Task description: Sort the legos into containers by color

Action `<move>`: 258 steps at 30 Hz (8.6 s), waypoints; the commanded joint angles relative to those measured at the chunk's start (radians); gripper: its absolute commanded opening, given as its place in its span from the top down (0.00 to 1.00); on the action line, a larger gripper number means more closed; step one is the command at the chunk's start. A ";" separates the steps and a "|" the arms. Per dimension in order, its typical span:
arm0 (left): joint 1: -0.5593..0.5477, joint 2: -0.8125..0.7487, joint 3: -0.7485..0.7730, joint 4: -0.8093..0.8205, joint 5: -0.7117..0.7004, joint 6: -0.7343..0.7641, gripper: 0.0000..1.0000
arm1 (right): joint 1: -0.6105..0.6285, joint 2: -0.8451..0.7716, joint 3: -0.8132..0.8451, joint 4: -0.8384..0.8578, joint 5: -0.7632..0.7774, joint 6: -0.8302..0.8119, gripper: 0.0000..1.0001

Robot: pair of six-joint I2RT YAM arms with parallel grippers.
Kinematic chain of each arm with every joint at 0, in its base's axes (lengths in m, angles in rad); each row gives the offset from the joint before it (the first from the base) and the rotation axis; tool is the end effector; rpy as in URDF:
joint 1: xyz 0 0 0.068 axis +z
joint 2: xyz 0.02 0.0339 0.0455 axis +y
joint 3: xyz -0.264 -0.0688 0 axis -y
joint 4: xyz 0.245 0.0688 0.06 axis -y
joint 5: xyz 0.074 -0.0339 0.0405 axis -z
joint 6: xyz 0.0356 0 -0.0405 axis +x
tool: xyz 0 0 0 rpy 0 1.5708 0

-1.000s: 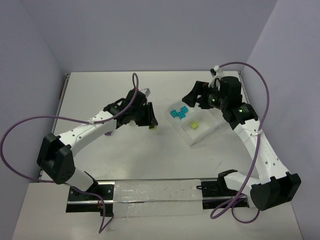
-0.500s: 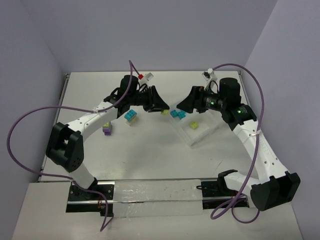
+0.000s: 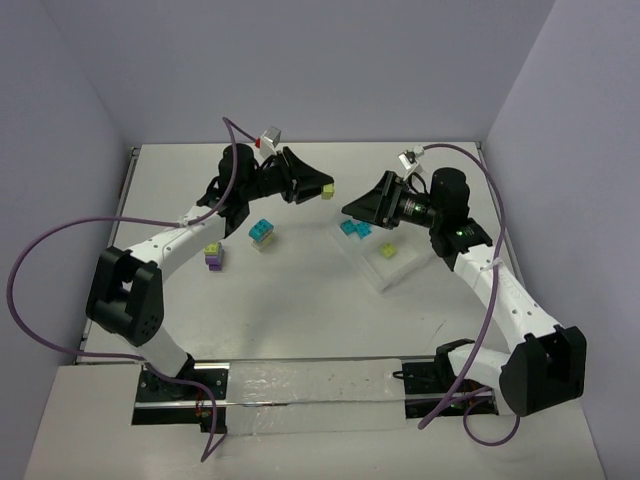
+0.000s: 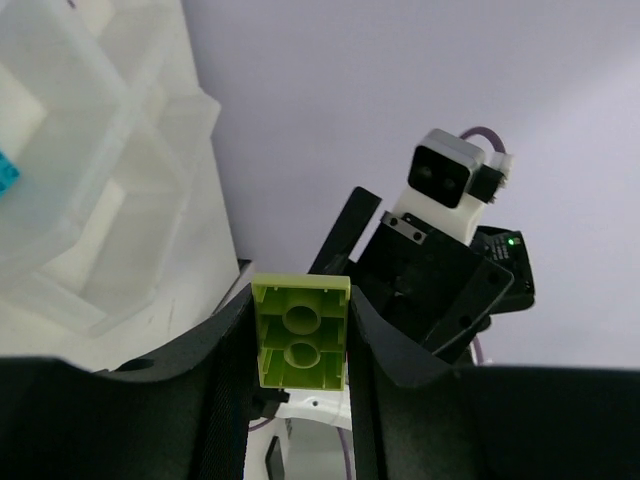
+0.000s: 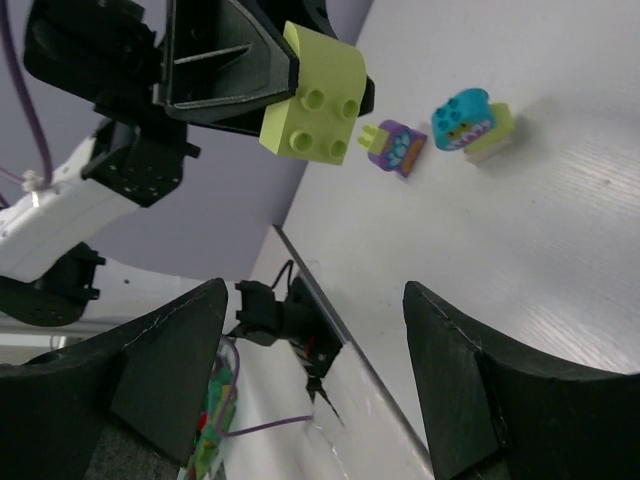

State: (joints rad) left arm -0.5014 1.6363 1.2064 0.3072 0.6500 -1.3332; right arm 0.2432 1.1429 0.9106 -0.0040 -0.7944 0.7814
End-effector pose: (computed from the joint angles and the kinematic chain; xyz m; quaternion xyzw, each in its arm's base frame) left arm 0.3286 -0.2047 0.3168 -0.0933 0.7349 -0.6438 0.1917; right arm 0.2451 0.0870 0.3325 -0.0382 0.7619 0.5446 0.3484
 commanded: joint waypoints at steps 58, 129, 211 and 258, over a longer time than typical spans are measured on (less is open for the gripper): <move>-0.014 -0.031 -0.007 0.146 0.108 0.022 0.86 | 0.062 0.221 0.100 0.487 -0.097 0.341 0.92; 0.273 -0.205 -0.021 -1.048 -0.993 0.747 0.01 | -0.164 0.125 0.013 -0.474 0.589 -0.260 0.23; 0.249 -0.288 0.025 -0.271 0.471 0.576 1.00 | 0.031 0.138 0.264 0.084 -0.320 -0.124 0.20; 0.282 -0.246 0.072 -0.483 0.343 0.717 1.00 | -0.015 0.227 0.373 -0.443 0.611 -0.255 1.00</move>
State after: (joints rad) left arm -0.2230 1.3846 1.2351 -0.1047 1.0419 -0.6754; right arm 0.3143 1.4494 1.2564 -0.2886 -0.7896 0.4868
